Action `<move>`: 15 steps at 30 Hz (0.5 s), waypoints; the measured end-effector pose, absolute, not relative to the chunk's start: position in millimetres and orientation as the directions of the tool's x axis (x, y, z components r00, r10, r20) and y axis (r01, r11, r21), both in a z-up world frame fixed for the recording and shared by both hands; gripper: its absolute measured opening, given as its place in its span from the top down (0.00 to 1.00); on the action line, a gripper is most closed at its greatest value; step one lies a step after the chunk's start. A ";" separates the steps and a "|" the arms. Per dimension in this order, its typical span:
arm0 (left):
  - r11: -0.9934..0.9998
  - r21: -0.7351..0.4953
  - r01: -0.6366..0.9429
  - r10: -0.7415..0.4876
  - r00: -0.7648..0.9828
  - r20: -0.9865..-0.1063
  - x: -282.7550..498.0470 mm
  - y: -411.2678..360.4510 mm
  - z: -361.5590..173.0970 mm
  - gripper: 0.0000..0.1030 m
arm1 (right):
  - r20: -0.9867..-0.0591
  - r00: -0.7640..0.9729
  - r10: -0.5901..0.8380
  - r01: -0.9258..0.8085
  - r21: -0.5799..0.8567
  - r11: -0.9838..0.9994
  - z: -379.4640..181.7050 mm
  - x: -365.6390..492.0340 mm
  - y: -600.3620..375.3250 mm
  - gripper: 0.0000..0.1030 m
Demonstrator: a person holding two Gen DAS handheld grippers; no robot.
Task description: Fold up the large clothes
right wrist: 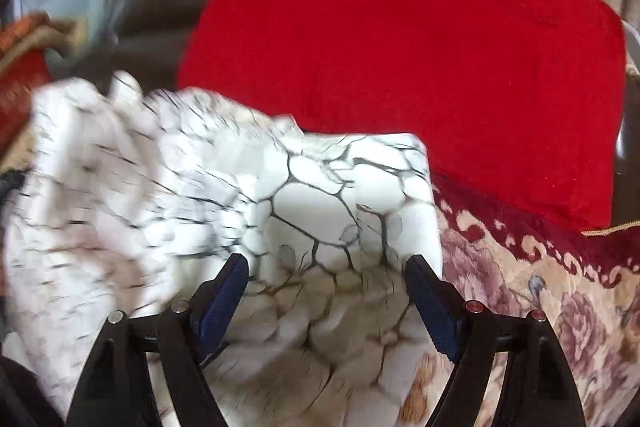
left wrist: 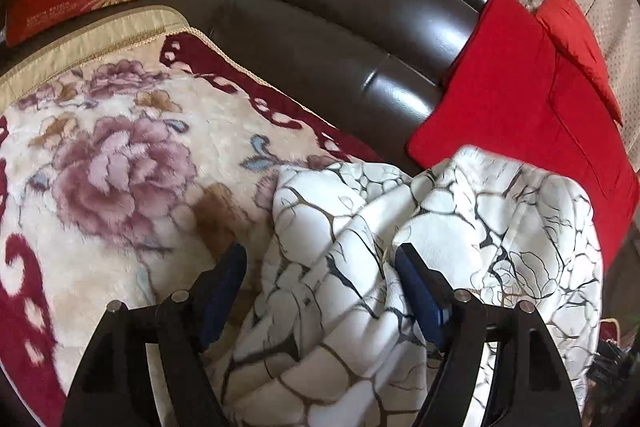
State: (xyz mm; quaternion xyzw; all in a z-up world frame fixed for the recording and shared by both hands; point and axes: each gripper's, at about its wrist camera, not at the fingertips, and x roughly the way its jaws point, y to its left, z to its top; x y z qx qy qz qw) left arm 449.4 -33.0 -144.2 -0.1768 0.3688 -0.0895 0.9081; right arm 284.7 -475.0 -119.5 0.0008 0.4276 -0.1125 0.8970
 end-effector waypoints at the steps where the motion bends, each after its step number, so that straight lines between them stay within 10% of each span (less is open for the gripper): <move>1: 0.928 -0.372 0.013 -0.271 0.710 -0.650 451.7 -31.2 -145.2 0.23 | -0.792 0.560 -0.243 0.275 -0.099 0.956 -131.0 295.6 -486.8 0.21; 8: 0.921 -0.386 -0.040 -0.249 0.703 -0.667 452.9 -21.5 -152.9 0.22 | -0.749 0.617 -0.244 0.533 0.169 0.829 -129.6 258.0 -529.6 0.21; 15: 0.948 -0.318 -0.029 -0.187 0.754 -0.629 439.1 -27.6 -142.5 0.22 | -0.596 0.794 -0.115 0.393 0.360 0.846 -98.1 217.4 -481.9 0.21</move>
